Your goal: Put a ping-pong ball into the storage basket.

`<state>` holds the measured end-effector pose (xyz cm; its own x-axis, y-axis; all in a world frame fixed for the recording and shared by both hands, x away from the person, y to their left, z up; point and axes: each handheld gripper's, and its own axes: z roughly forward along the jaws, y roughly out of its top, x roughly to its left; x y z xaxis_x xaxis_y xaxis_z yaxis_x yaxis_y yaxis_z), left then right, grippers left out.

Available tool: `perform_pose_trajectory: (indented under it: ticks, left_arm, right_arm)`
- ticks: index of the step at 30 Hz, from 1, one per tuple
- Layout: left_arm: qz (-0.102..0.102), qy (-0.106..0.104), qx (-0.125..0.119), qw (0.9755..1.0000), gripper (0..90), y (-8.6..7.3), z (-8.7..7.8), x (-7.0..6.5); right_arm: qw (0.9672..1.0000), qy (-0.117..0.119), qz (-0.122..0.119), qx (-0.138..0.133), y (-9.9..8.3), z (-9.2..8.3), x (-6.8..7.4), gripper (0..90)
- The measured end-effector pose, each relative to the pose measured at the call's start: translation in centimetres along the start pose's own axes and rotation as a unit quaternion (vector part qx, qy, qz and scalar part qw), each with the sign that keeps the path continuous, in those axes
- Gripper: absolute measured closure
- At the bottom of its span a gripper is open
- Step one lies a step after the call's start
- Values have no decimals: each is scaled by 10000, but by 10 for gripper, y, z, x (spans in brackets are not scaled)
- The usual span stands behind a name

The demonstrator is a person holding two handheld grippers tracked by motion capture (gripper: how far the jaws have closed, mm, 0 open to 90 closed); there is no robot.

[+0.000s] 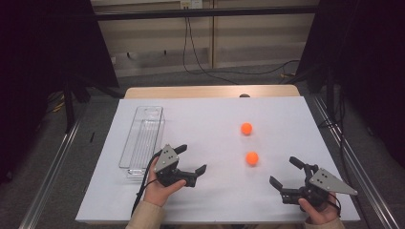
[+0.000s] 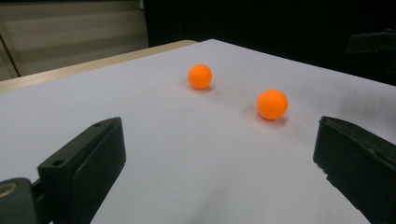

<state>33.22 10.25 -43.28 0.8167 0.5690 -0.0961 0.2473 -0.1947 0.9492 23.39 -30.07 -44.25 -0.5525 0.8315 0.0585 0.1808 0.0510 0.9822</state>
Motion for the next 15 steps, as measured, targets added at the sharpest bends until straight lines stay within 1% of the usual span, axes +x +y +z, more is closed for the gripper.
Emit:
perform_pose_trajectory:
  ticks: [3, 5, 15]
  left_arm:
    - [-8, -10, 11, 10000, 24, 0, 1, 1]
    - [-61, -10, 28, 10000, 24, 0, 3, 0]
    - [-46, -109, 96, 9999, 27, 2, 10, -3]
  right_arm:
    - [10000, 5, -1, 0, 0, 0, 0, 27]
    - [10000, 10, 0, -3, 0, 0, 0, 27]
    - [10000, 3, 11, -2, 0, 0, 0, 27]
